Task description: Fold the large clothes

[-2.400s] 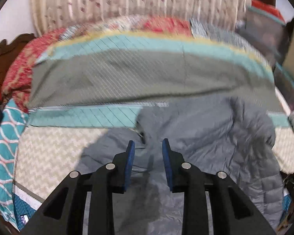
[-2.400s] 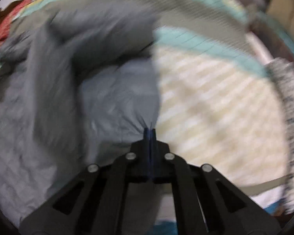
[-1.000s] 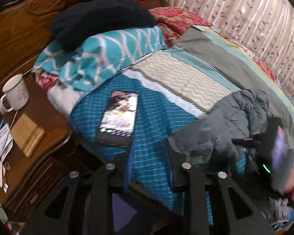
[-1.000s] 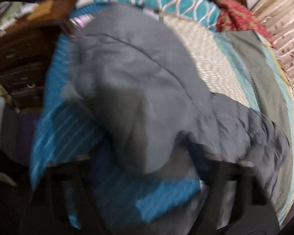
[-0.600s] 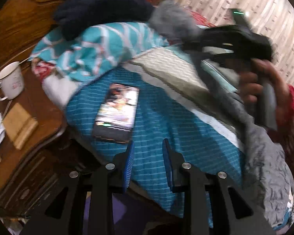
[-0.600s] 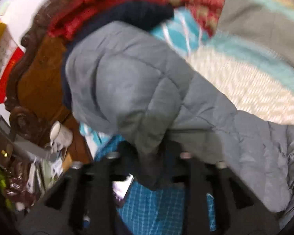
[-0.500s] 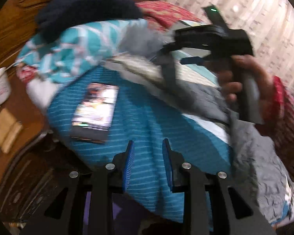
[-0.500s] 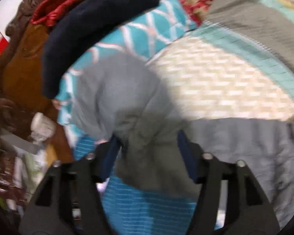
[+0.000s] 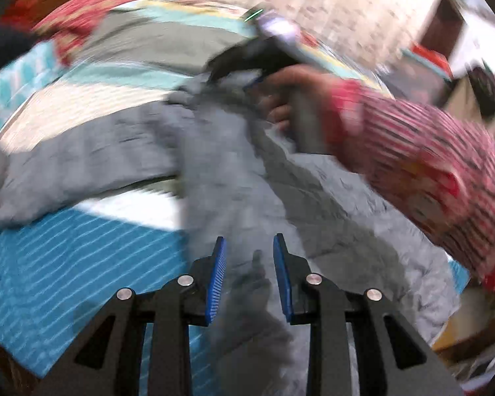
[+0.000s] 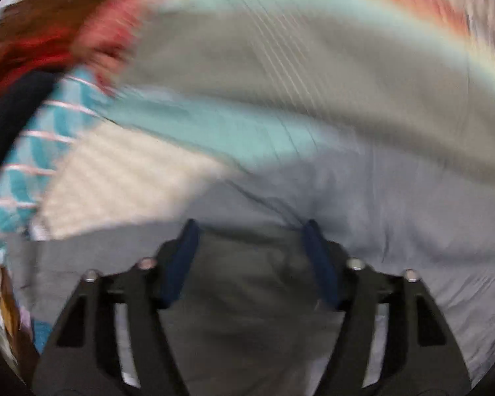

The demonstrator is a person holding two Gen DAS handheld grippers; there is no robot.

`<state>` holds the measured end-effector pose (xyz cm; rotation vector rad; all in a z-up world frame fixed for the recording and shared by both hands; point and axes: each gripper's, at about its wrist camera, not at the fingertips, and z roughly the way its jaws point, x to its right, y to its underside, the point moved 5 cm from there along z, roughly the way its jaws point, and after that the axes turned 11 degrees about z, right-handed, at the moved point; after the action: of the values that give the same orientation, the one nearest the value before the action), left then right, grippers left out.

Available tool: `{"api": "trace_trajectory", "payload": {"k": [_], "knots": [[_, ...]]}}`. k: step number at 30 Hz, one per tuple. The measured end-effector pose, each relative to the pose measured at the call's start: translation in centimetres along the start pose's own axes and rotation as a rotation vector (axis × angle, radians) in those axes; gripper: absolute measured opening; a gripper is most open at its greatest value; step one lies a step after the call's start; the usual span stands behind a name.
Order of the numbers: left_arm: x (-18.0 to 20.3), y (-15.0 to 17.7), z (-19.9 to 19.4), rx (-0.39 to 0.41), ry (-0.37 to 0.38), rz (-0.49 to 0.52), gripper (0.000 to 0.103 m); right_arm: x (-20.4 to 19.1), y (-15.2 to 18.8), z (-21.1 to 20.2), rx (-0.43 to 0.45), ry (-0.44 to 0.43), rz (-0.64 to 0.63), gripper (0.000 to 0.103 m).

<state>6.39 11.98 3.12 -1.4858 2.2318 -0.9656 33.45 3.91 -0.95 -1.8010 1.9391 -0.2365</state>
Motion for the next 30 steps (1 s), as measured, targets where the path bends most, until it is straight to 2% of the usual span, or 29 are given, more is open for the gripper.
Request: {"api": "trace_trajectory", "payload": {"k": [1,2,3,5,6,9,10,11,13,15,16,18,19,21,22,23,24,26,28,29,30], "knots": [[0.7,0.0,1.3,-0.023,-0.013,0.027,0.010,1.9,0.2,2.3,-0.057,0.054,0.036,0.052],[1.0,0.1,2.6,-0.049,-0.028,0.043,0.010,4.0,-0.1,4.4,-0.072,0.043,0.109,0.052],[1.2,0.2,3.7,-0.073,-0.041,0.052,0.010,4.8,-0.8,4.3,-0.038,0.026,0.144,0.051],[0.5,0.3,7.0,-0.149,-0.124,0.067,0.010,6.1,-2.7,4.6,0.016,0.072,0.165,0.051],[-0.1,-0.1,8.5,-0.160,-0.164,0.080,0.010,6.5,-3.3,4.7,0.026,0.075,0.175,0.051],[-1.3,-1.8,10.3,-0.158,-0.218,0.089,0.010,9.7,-5.4,4.7,0.072,0.136,0.241,0.051],[-1.5,-2.1,10.6,-0.164,-0.233,0.098,0.010,10.4,-5.7,4.8,0.067,0.127,0.254,0.052],[-1.6,-2.3,11.0,-0.170,-0.253,0.110,0.010,10.7,-5.9,4.9,0.050,0.098,0.253,0.060],[-1.5,-2.2,11.1,-0.170,-0.277,0.128,0.010,10.3,-6.0,3.9,0.001,0.028,0.188,0.062],[-1.6,-2.0,10.0,-0.155,-0.280,0.138,0.010,10.2,-6.0,0.1,0.061,-0.060,0.103,0.062],[-1.6,-1.9,9.3,-0.143,-0.262,0.122,0.010,10.8,-6.0,-2.1,0.116,-0.064,0.058,0.062],[-1.8,-1.9,7.6,-0.108,-0.227,0.068,0.010,13.4,-5.8,-4.9,0.174,-0.068,0.029,0.064],[-2.0,-1.9,6.7,-0.087,-0.214,0.034,0.010,15.6,-5.7,-5.3,0.170,-0.039,0.028,0.064],[-2.4,-1.6,5.9,-0.088,-0.205,-0.006,0.010,23.5,-5.7,-3.6,0.120,0.224,0.086,0.066],[-2.5,-1.5,6.1,-0.101,-0.200,-0.013,0.010,27.5,-5.1,-2.1,0.036,0.287,0.175,0.077],[-2.4,-1.2,6.0,-0.114,-0.191,-0.015,0.010,31.3,-4.0,-1.5,-0.038,0.237,0.321,0.077],[-2.3,-0.9,5.7,-0.123,-0.183,-0.010,0.010,32.8,-3.5,-2.0,-0.029,0.184,0.423,0.076],[-1.8,-0.5,4.7,-0.120,-0.186,0.018,0.010,34.2,-2.5,-5.7,0.086,0.041,0.564,0.076],[-1.7,0.1,3.5,-0.122,-0.181,0.044,0.010,33.1,-0.6,-9.8,0.150,-0.126,0.554,0.076],[-1.6,0.5,2.9,-0.124,-0.177,0.047,0.010,32.7,0.6,-11.4,0.165,-0.152,0.531,0.076],[-1.6,0.9,2.2,-0.129,-0.170,0.042,0.010,32.1,3.2,-14.1,0.187,-0.175,0.465,0.076]]}}
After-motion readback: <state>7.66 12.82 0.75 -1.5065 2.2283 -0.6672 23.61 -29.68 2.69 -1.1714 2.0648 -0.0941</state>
